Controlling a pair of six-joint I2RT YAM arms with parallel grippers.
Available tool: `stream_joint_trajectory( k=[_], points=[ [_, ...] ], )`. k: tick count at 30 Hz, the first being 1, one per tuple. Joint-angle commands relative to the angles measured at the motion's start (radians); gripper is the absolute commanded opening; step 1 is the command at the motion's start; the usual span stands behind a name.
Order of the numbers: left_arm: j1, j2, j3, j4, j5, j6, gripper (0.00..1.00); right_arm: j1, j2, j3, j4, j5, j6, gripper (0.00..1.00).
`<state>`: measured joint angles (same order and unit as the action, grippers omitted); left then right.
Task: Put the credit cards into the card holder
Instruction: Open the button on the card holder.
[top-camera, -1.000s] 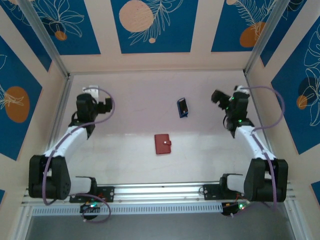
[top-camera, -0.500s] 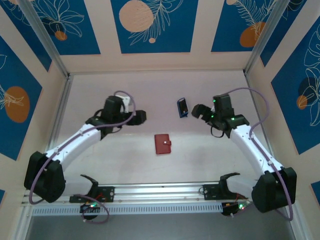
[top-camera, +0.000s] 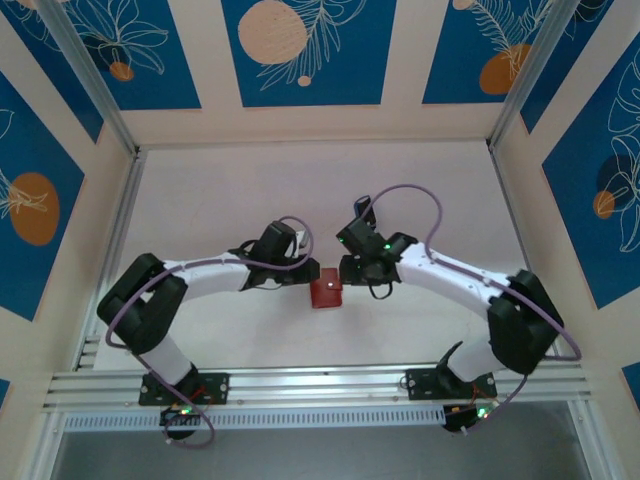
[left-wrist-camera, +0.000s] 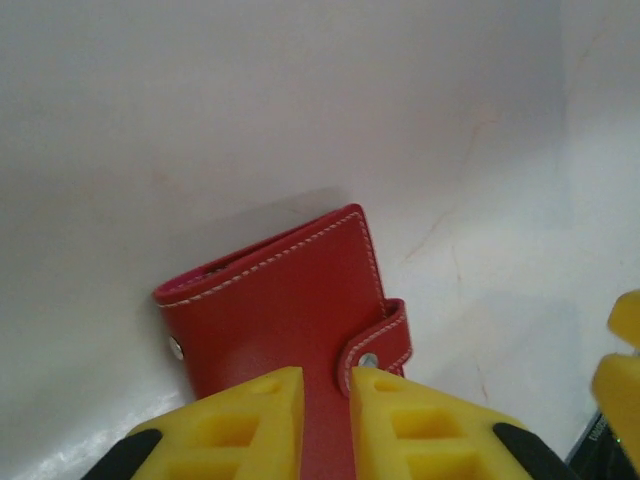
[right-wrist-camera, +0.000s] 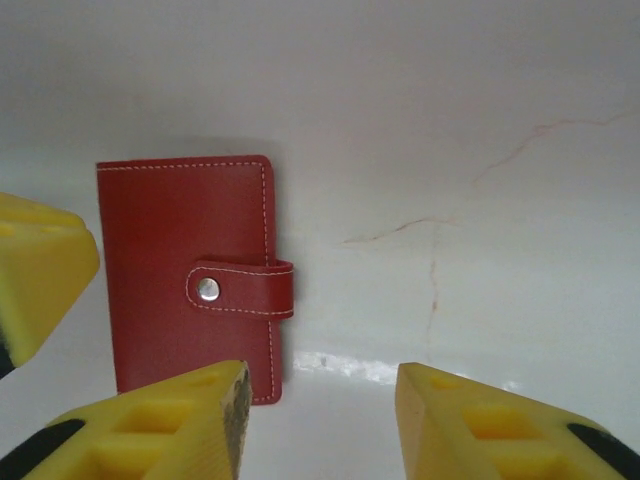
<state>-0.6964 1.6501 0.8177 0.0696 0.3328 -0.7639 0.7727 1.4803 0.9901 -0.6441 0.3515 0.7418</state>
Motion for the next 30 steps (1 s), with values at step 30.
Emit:
stream_joint_trajectory(
  k=[30],
  points=[
    [0.003,0.139,-0.18,0.305,0.017,-0.098,0.08,0.117,0.302,0.148,0.075,-0.015,-0.012,0.45]
  ],
)
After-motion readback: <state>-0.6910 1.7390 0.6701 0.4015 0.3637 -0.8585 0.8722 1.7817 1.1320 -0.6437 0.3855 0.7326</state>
